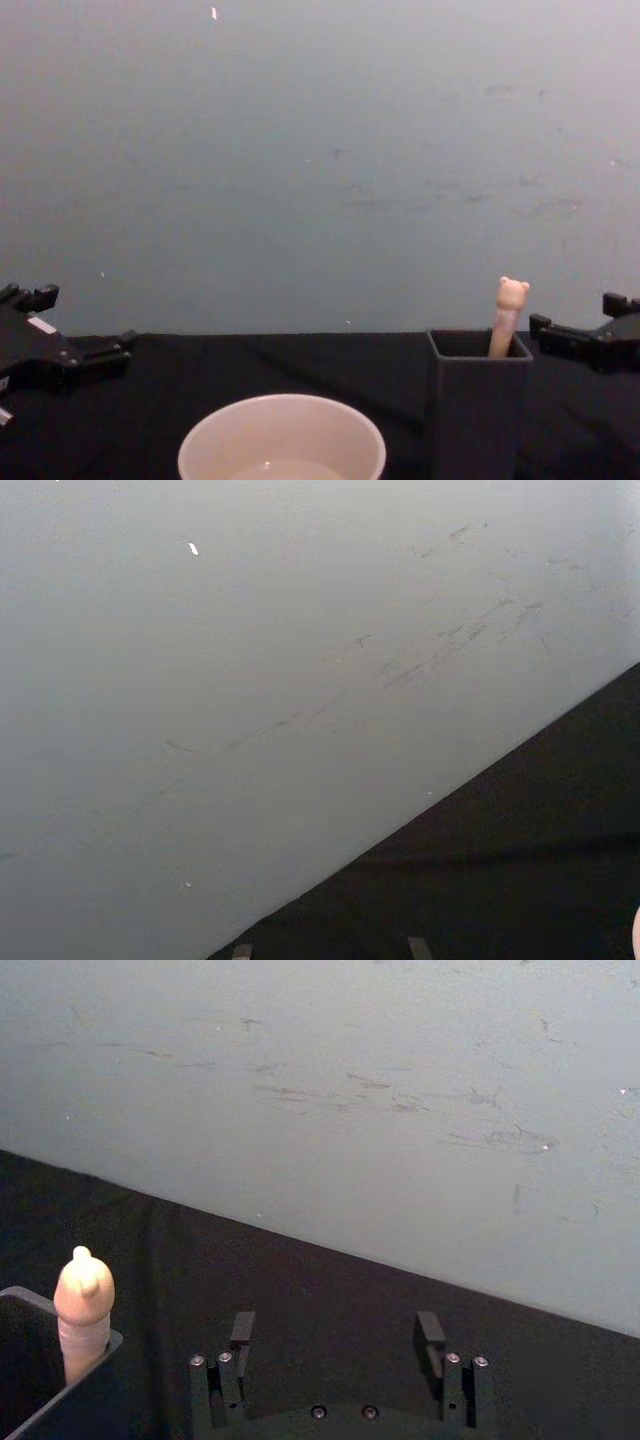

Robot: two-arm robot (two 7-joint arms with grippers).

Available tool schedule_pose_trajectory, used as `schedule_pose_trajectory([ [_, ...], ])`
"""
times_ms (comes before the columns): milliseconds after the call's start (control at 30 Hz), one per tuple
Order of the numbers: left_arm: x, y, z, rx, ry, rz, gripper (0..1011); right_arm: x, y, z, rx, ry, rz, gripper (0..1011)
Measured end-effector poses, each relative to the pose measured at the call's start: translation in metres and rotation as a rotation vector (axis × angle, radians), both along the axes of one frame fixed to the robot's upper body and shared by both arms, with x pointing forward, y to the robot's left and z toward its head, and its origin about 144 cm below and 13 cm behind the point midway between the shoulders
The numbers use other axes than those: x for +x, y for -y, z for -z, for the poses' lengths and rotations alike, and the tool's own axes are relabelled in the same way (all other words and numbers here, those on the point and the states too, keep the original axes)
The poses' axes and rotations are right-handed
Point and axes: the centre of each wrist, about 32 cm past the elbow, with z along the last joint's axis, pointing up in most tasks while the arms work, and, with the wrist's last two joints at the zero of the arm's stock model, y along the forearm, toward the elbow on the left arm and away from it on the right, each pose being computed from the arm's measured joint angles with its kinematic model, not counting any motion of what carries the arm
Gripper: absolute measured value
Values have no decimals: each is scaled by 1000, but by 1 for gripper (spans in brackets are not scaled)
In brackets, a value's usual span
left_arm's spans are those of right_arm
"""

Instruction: Pick up the stirring spoon with one hand, stir inside the cup, then place it back in its original position.

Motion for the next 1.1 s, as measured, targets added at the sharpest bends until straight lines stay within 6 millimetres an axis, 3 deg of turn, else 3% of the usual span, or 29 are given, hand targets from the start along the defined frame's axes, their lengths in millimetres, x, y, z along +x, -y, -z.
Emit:
schedule_pose_trajectory([
  [1100, 0, 0, 0, 0, 0, 0, 1001, 0, 0, 0, 0, 0, 0, 1002],
])
